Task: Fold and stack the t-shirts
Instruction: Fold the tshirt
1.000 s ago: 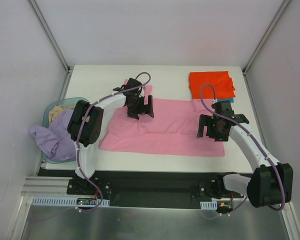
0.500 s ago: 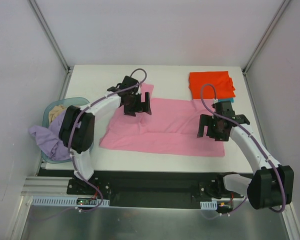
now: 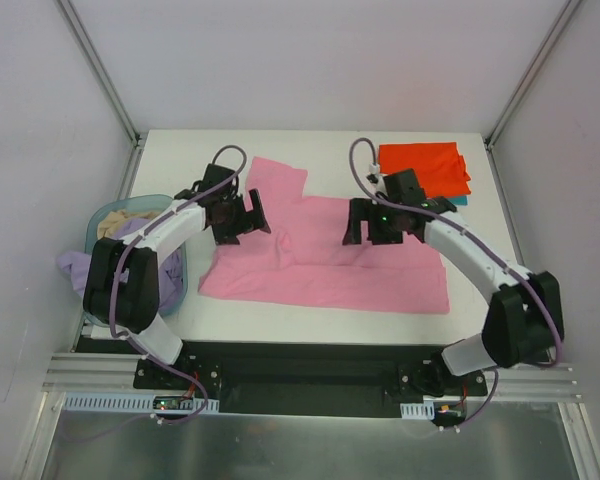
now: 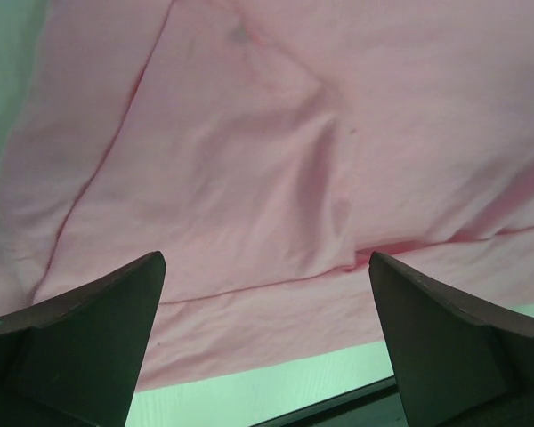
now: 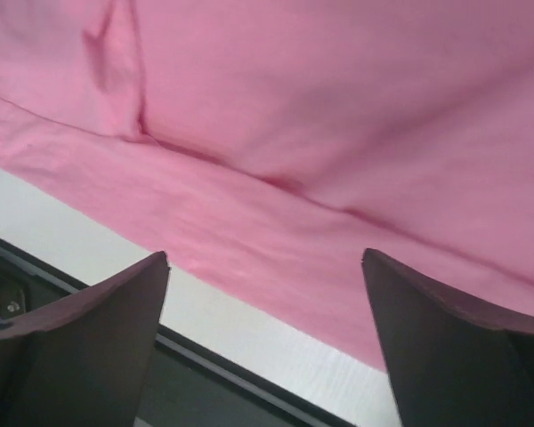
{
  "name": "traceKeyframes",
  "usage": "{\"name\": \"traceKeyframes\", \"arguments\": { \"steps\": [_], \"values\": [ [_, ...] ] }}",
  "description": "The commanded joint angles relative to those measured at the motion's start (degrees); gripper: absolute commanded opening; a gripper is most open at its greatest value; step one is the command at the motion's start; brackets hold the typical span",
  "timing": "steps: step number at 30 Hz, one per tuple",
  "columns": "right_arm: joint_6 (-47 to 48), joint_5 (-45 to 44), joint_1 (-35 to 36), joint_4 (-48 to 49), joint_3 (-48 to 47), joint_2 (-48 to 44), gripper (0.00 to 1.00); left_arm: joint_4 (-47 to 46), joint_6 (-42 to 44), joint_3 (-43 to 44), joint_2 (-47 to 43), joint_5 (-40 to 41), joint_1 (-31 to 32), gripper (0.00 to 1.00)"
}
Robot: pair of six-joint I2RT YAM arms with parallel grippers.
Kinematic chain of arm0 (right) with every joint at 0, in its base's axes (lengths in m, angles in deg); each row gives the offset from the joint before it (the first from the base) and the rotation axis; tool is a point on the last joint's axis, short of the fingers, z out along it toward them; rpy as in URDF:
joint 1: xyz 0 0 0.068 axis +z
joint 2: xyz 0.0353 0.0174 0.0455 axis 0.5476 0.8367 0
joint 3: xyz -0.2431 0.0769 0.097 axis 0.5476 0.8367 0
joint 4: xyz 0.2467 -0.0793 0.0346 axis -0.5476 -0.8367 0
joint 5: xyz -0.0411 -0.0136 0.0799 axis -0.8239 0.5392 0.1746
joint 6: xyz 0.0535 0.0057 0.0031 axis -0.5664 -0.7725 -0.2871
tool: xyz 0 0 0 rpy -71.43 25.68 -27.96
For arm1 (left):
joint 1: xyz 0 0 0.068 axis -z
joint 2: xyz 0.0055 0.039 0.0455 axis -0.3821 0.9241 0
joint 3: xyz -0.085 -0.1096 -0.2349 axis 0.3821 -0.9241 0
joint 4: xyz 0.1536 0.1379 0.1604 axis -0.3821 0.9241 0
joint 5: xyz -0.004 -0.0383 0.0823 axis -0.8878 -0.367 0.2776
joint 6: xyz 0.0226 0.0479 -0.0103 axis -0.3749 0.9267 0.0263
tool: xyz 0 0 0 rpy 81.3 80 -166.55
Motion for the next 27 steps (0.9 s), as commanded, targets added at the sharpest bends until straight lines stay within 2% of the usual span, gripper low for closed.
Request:
{"name": "traceKeyframes", "arguments": {
  "steps": [1,2,3,9,17,27],
  "values": [
    [-0.46,3.92,5.74,5.91,-12.05,11.59,0.79,0.63,-2.37,-4.97,0.06,-1.91,0.47,0.99],
    [-0.98,4.54,6.45,6.78,-13.98,13.71,0.70,0.63,-2.29,-5.68,-0.11,-1.47,0.39,0.99],
    [-1.86,6.29,6.98,7.05,-15.74,18.34,0.57,0.63,-2.29,-6.38,-0.46,-0.51,0.39,0.99],
    [-2.48,10.08,11.29,7.58,-28.58,31.56,0.35,0.89,-2.55,-9.99,-1.35,4.42,0.30,0.99],
    [-1.96,11.40,14.11,7.15,-37.20,43.07,0.34,1.07,-2.11,-10.34,0.76,4.25,0.30,0.99],
    [-0.11,8.77,15.51,5.21,-40.11,47.65,0.34,1.33,-2.02,-11.31,-0.29,4.51,0.30,0.99]
  ]
}}
